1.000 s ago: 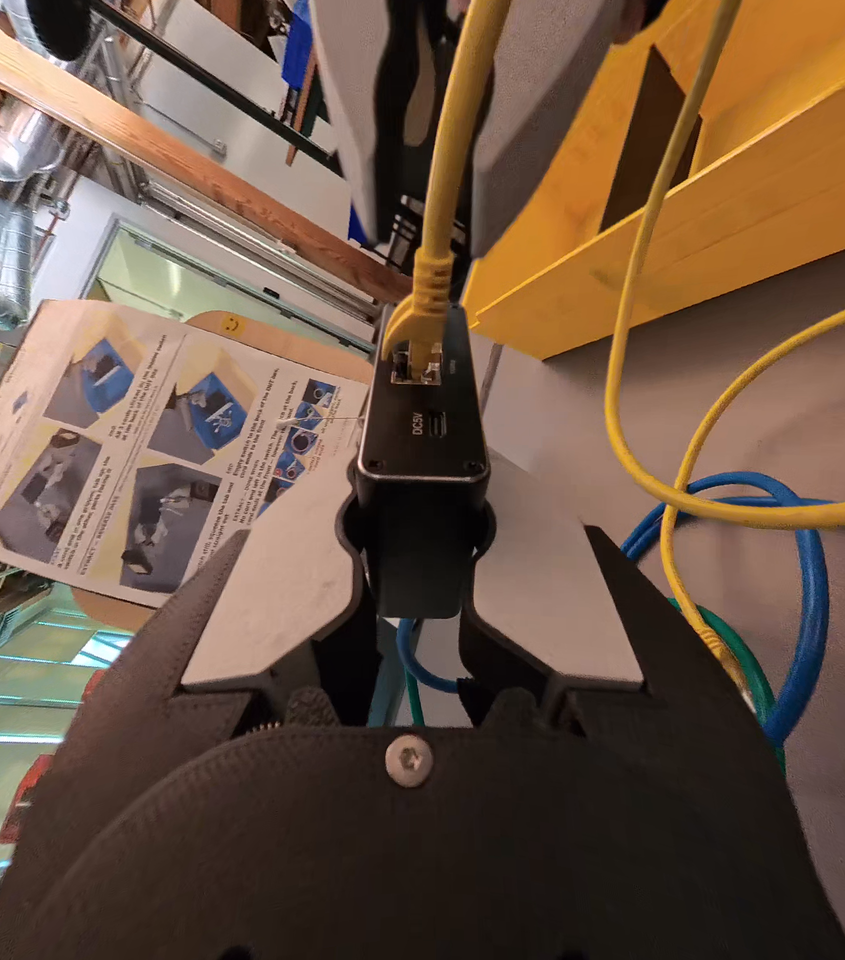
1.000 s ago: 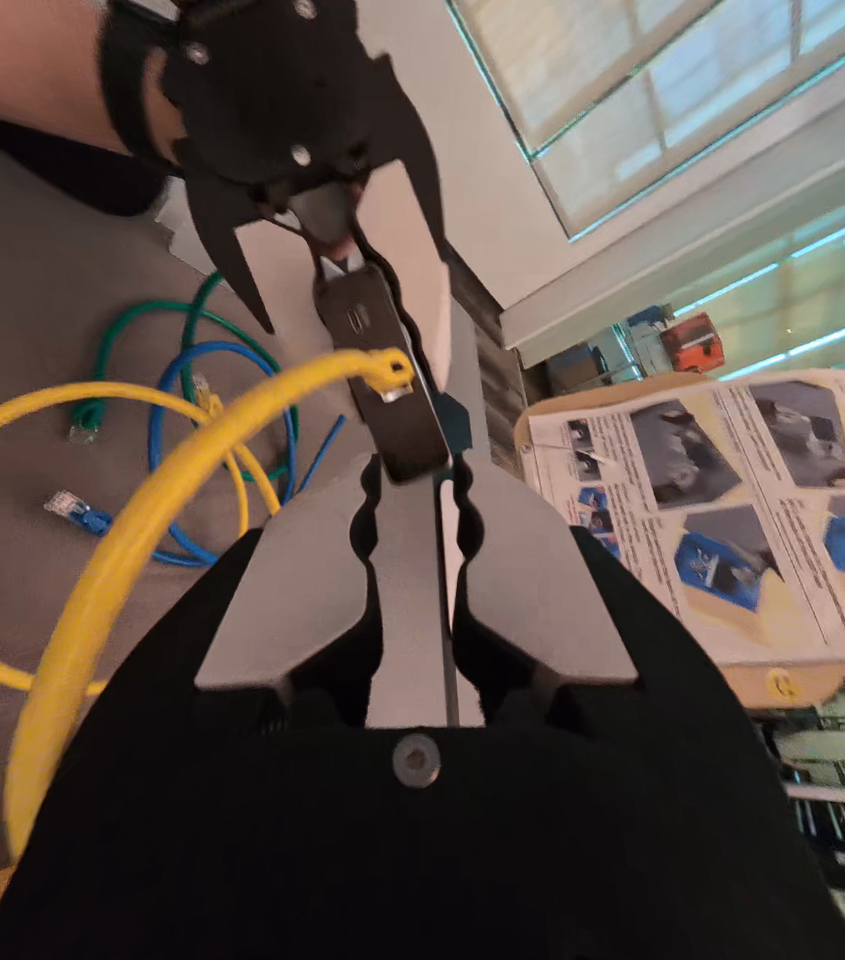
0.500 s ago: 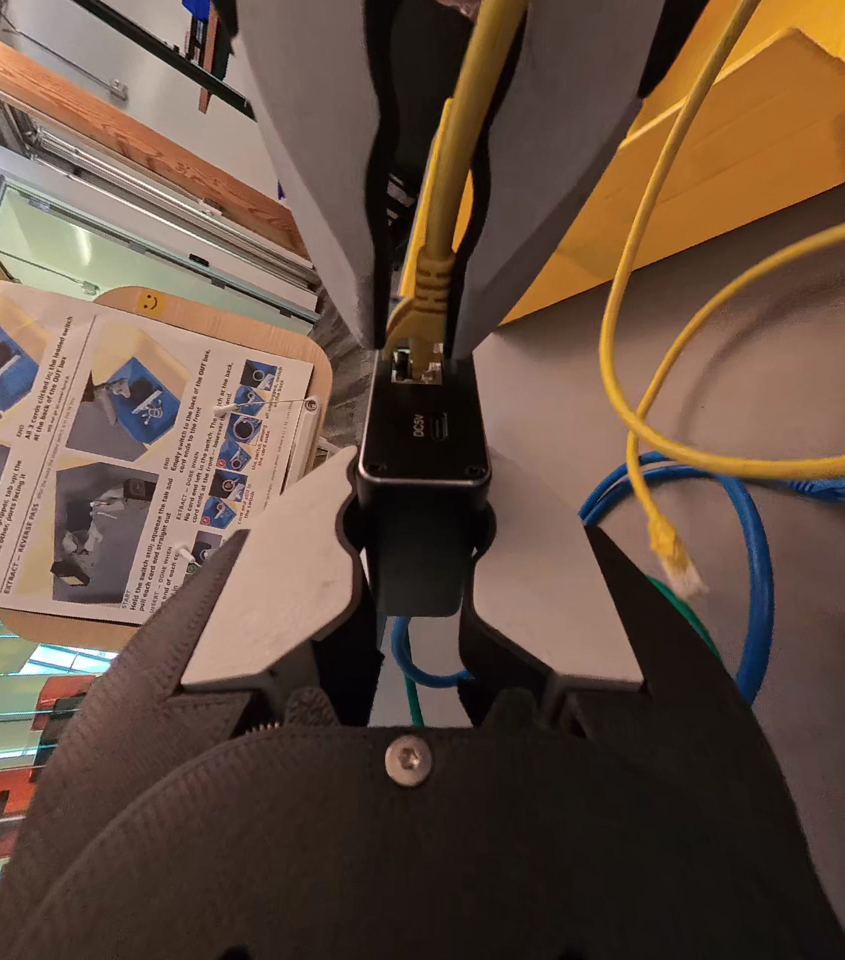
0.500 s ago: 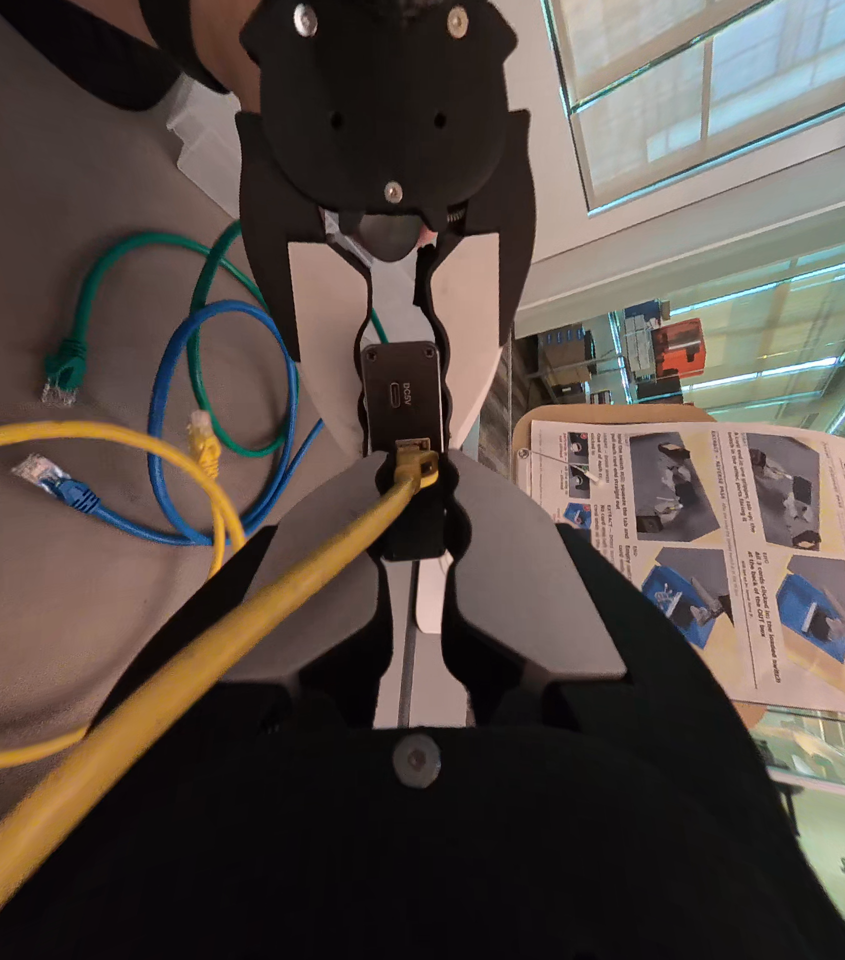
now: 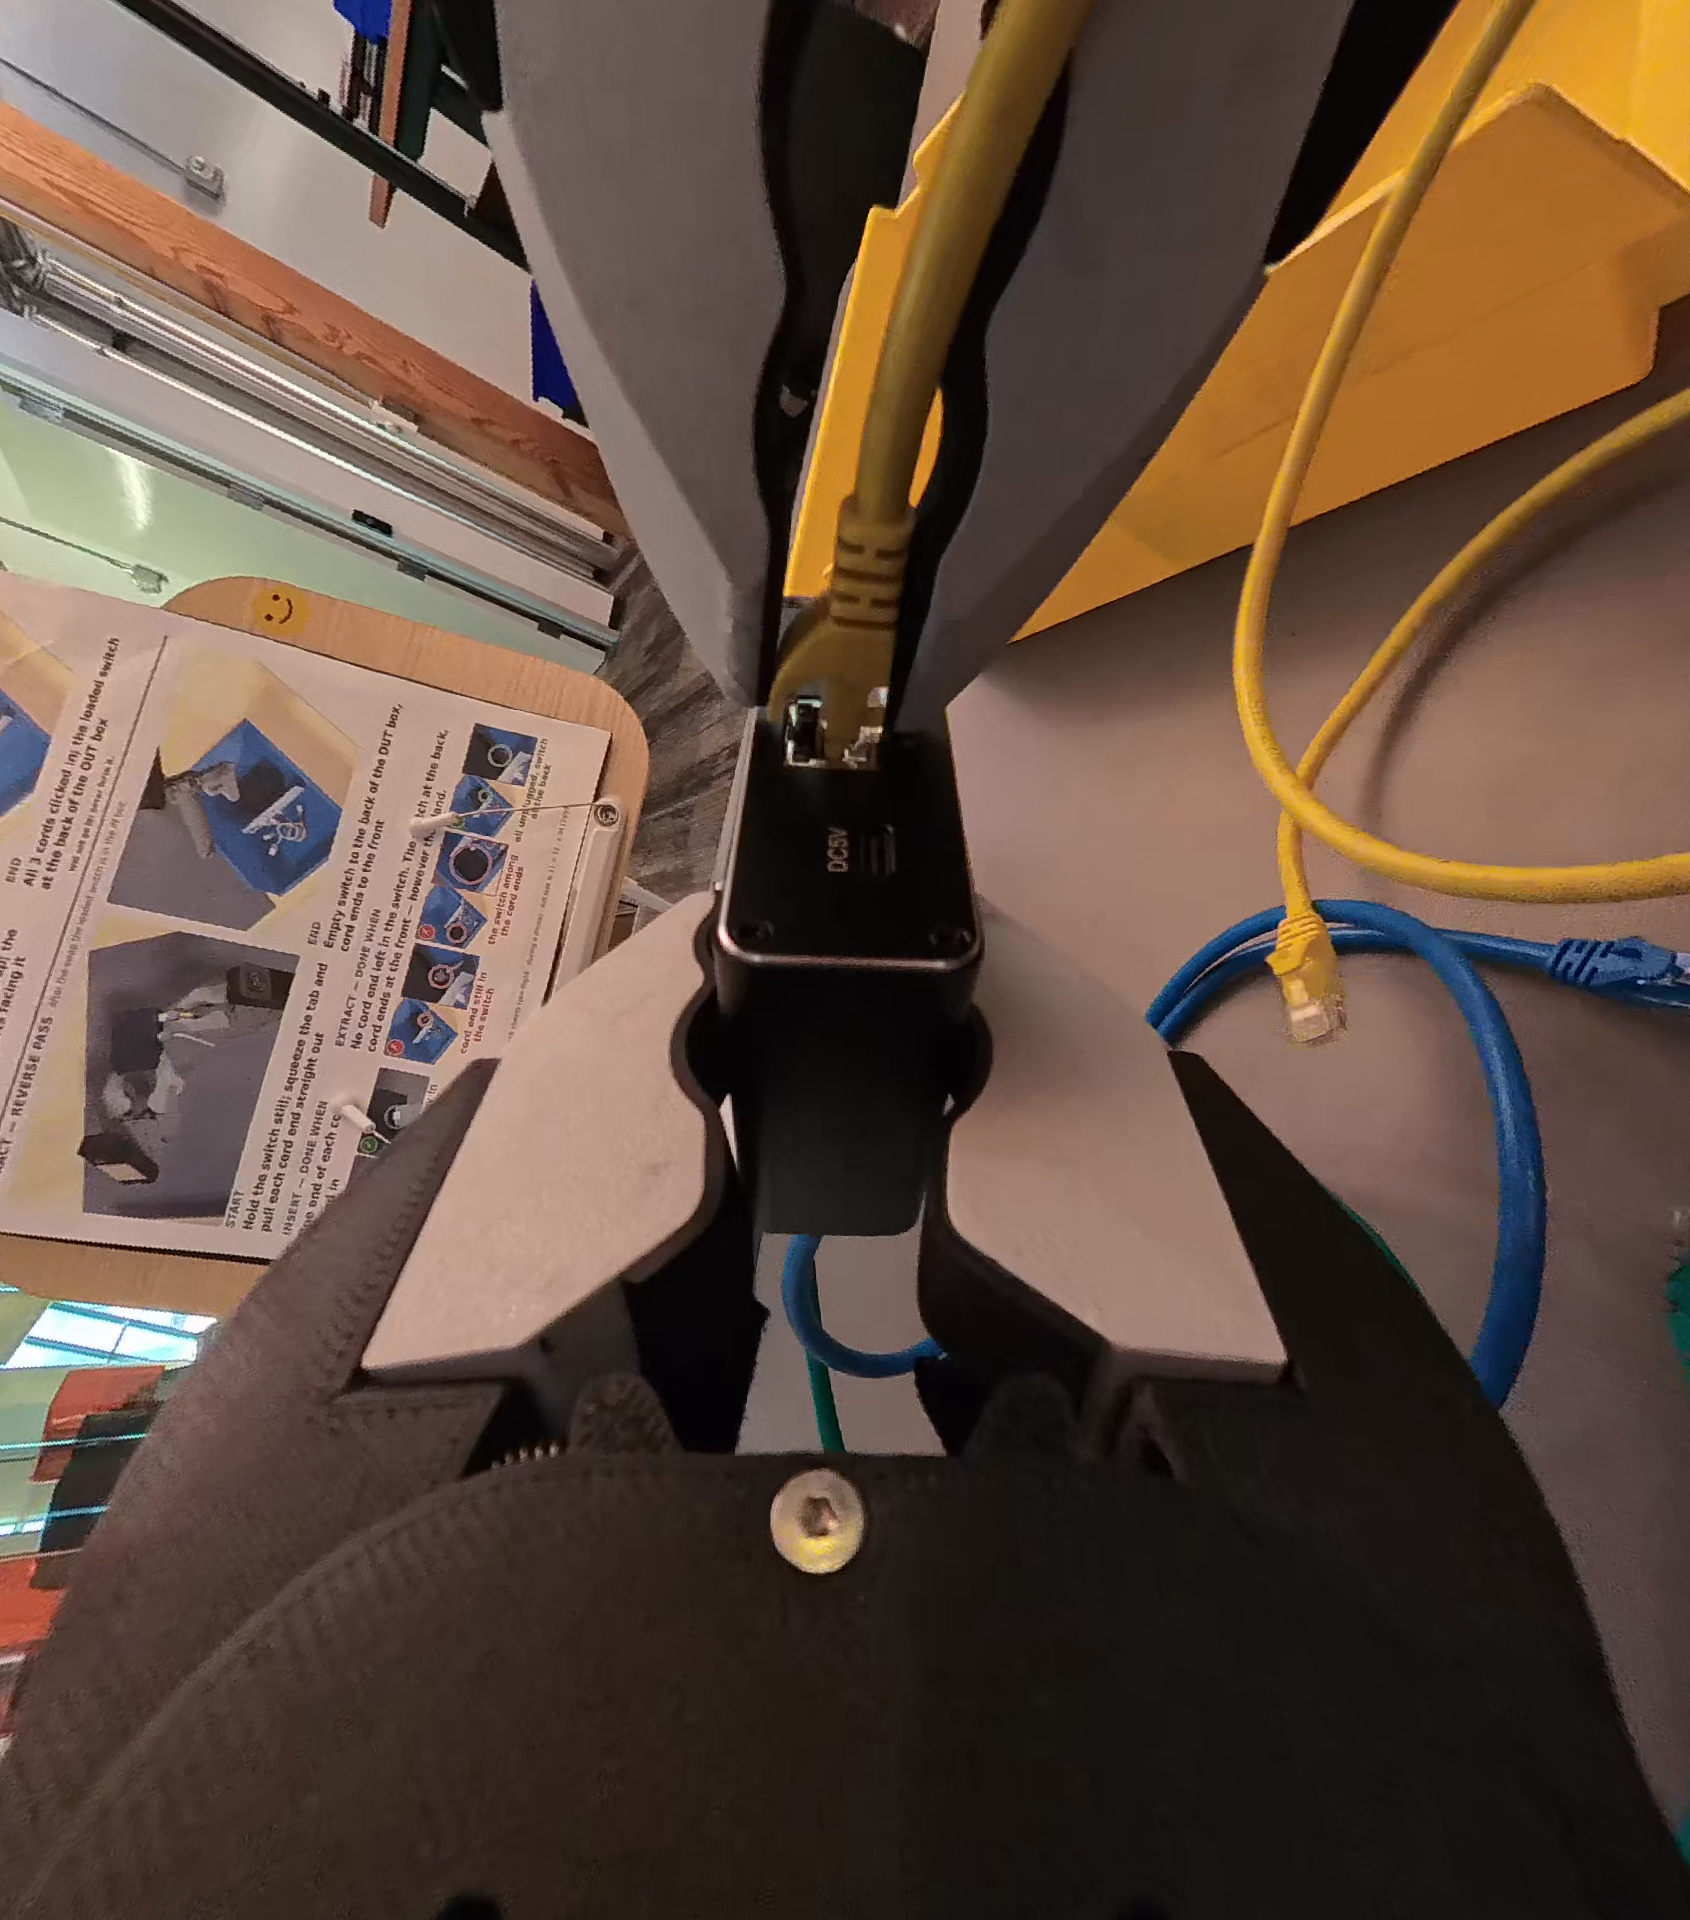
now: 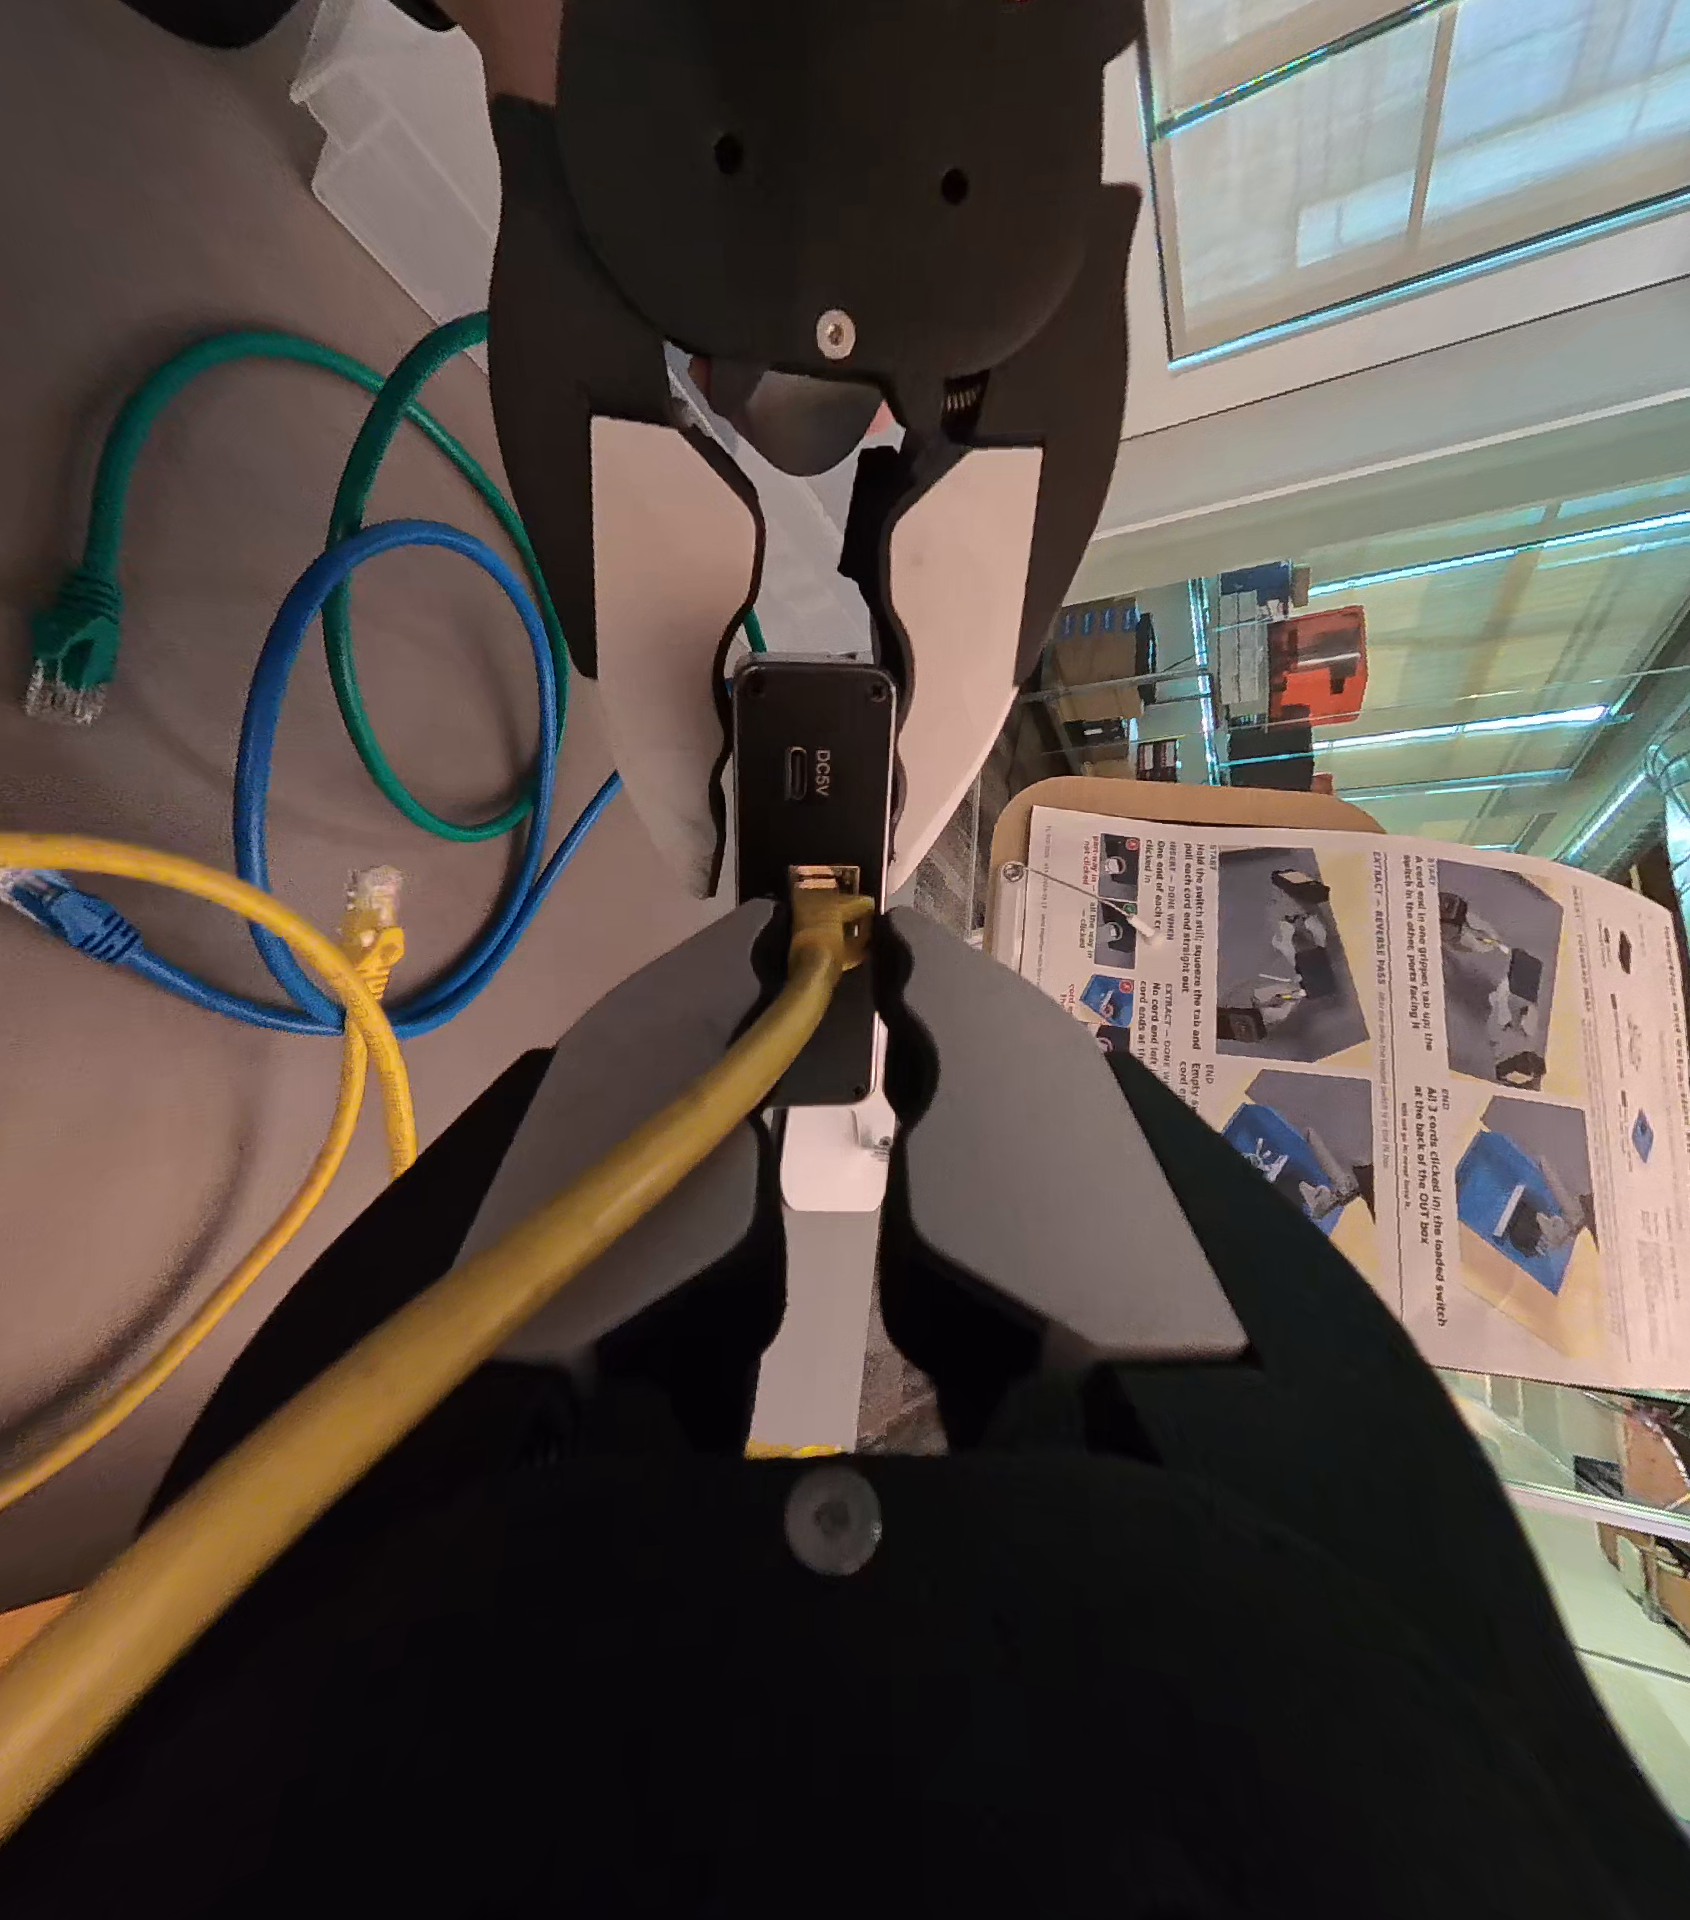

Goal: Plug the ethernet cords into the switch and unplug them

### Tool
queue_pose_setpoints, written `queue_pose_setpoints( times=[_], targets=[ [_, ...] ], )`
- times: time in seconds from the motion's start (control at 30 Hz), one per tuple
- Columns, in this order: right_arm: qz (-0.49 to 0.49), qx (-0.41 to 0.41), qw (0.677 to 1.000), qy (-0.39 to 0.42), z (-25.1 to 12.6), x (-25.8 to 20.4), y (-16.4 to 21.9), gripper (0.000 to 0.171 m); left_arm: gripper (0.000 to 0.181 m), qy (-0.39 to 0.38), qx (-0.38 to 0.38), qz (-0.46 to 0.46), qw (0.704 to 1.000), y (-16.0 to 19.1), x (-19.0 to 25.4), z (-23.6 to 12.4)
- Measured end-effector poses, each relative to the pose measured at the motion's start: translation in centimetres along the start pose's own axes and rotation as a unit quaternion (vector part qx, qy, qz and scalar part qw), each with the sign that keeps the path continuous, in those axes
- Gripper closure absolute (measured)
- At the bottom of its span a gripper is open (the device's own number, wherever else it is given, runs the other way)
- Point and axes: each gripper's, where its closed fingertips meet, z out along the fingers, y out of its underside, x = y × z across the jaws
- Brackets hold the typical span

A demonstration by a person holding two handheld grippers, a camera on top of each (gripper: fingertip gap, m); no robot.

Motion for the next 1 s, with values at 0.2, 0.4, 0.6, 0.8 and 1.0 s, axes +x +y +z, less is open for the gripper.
queue_pose_setpoints(
  times=[0.2,0.4,0.6,0.8,1.0],
  targets=[
    [0.0,-0.001,1.0,-0.004,0.3,-0.3,0.0,0.157,0.145,0.006,-0.007,0.004,1.0,0.3,0.2,0.0],
    [0.012,-0.011,1.0,0.001,-0.1,0.3,-0.1,0.156,0.144,-0.06,0.029,0.015,0.998,-0.5,-0.8,0.1],
    [0.02,-0.022,0.999,-0.012,0.6,-0.3,0.5,0.157,0.145,-0.064,-0.008,0.022,0.998,0.2,-0.6,1.3],
    [0.054,-0.051,0.995,-0.062,0.6,-1.9,1.6,0.157,0.144,-0.055,-0.036,0.061,0.996,0.6,0.3,2.2],
    [0.08,-0.058,0.99,-0.098,0.8,-3.0,2.3,0.157,0.142,-0.02,-0.04,0.047,0.998,1.1,1.3,3.1]
  ],
)
